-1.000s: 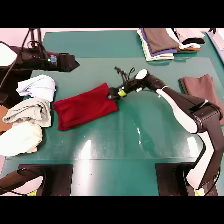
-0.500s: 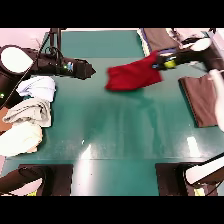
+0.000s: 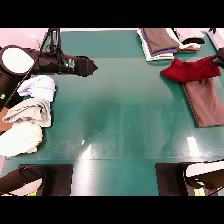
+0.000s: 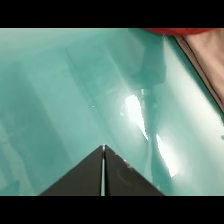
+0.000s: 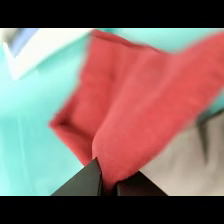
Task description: Fold the shirts.
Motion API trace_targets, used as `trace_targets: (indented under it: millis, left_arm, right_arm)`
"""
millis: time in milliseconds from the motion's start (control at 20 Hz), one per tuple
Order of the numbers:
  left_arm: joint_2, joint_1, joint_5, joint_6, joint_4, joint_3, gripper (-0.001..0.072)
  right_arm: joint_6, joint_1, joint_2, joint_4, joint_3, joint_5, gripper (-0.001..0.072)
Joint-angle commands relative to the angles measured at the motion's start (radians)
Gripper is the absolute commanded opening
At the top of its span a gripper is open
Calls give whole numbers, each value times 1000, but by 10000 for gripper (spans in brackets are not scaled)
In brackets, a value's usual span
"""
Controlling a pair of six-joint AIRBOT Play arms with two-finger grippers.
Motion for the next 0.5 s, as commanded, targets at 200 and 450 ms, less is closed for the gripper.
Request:
trace_targets:
  millis: [200, 450]
  left_arm:
    - [-1, 0, 7, -4, 0, 0, 26]
    - [-1, 0, -12, -1, 1, 0, 26]
  right_arm:
    - [0, -11, 3, 35, 205, -76, 15]
    - [28, -25, 42, -53, 222, -2, 15]
